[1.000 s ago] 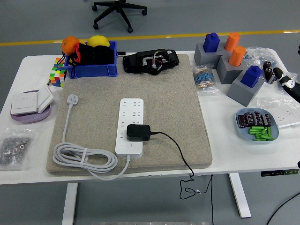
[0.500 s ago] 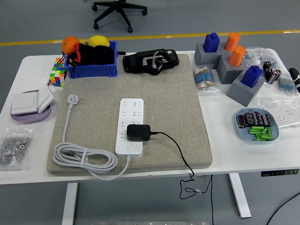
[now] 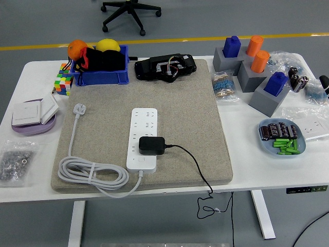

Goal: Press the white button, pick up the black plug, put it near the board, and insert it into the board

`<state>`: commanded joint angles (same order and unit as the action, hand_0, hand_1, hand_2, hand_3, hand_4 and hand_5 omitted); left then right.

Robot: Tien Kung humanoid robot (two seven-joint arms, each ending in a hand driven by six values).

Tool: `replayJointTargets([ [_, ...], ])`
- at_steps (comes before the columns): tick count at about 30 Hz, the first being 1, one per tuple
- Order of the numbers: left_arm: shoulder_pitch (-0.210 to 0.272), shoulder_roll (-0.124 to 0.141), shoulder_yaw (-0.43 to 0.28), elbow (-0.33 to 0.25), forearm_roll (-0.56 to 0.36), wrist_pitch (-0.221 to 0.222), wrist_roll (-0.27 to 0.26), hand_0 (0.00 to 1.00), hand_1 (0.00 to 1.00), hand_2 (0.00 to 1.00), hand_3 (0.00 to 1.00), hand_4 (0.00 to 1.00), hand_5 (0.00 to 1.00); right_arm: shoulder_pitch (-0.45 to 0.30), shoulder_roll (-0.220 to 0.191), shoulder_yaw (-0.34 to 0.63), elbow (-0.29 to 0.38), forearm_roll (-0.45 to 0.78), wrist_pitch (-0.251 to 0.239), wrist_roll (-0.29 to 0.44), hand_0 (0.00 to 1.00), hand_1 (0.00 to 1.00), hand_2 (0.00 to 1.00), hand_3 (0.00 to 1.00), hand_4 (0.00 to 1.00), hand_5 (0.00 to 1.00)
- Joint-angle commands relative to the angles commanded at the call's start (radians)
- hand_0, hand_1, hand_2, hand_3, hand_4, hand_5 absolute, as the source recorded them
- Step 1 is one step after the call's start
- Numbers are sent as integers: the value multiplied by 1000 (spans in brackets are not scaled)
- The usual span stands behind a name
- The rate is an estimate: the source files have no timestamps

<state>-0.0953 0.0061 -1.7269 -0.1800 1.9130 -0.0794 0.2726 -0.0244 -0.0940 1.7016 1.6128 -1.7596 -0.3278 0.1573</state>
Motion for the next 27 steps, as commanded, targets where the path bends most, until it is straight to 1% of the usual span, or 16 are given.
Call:
replayJointTargets([
  [1, -1, 1, -1, 0, 2, 0, 0, 625, 630, 636, 691, 559, 391, 0, -1, 0, 0, -2, -6, -1, 914, 811, 781, 796, 998, 545],
  [2, -1, 1, -1, 0, 1, 1, 0, 625, 630, 636, 691, 560, 390, 1, 0, 0, 0, -3, -9, -1, 906, 804, 771, 788, 998, 498],
  [7, -4, 5, 2, 0, 1, 0, -1, 625, 630, 636, 691, 560, 390, 1, -1, -4, 0, -3, -10, -5, 906, 804, 771, 788, 998, 498],
  [8, -6, 5, 5, 0, -2, 0, -1, 624, 630, 636, 690, 559, 389, 1, -2, -4, -1, -4, -10, -7, 898, 798, 770, 782, 978, 468],
  [12, -10, 6, 11, 0, -7, -1, -2, 624, 630, 636, 690, 559, 389, 6, -1, -4, -1, -7, -8, -13, 898, 798, 770, 782, 978, 468],
  [19, -7, 7, -1, 0, 5, 0, 0, 626, 630, 636, 691, 559, 389, 11, -3, -10, 2, -12, -3, -22, 892, 796, 769, 773, 979, 481],
  [27, -6, 9, -4, 0, 0, 2, -1, 625, 630, 636, 691, 560, 389, 11, 1, -20, 5, -16, 6, -39, 888, 795, 768, 766, 978, 466],
])
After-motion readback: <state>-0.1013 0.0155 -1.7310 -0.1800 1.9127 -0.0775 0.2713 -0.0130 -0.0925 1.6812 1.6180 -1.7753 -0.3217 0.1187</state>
